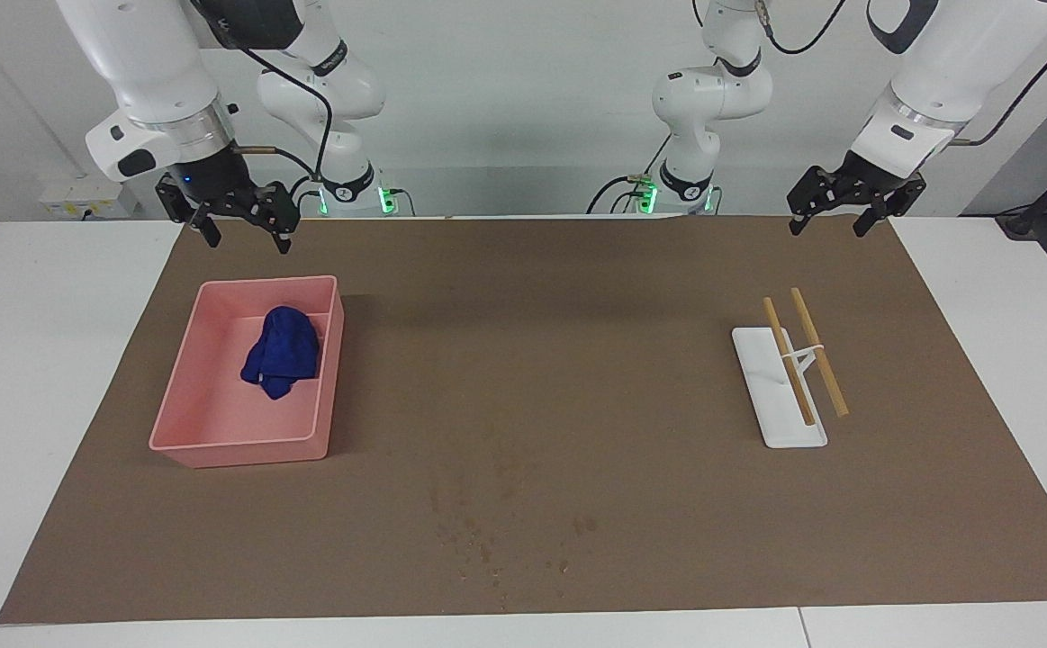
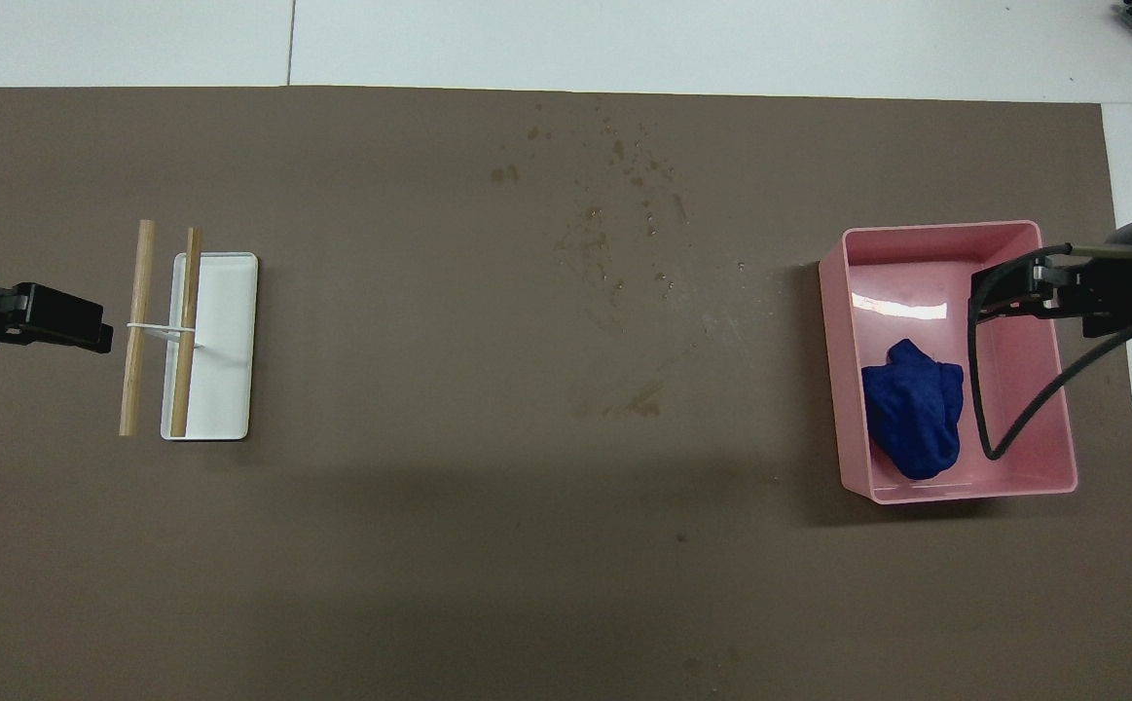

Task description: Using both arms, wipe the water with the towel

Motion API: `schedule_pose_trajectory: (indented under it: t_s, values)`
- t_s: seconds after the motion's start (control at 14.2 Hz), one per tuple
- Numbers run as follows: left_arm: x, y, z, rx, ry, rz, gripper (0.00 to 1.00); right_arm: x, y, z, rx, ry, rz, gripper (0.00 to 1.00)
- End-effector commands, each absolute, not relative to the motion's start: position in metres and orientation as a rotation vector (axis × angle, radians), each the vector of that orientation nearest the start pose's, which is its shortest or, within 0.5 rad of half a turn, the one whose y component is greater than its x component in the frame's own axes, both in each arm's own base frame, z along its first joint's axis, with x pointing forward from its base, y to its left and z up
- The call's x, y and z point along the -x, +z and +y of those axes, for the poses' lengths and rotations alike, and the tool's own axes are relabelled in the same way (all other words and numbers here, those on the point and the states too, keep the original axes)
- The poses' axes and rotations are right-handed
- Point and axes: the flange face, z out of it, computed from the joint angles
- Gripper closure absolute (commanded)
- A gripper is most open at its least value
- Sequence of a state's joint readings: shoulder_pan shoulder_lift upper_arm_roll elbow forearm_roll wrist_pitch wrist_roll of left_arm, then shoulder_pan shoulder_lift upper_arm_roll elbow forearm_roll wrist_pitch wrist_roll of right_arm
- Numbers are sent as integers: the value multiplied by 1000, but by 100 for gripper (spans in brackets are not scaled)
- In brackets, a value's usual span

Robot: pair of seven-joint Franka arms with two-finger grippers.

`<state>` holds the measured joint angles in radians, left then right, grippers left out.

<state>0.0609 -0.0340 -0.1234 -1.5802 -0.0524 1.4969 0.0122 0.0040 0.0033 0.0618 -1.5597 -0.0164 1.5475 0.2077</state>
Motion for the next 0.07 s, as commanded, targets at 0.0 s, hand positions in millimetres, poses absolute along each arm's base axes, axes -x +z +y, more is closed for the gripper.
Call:
schedule_pose_trajectory:
  t_s: [0.0]
  values:
    - [-530, 634, -39, 3193, 93, 138, 0, -552, 626, 35, 3150, 37, 252, 0]
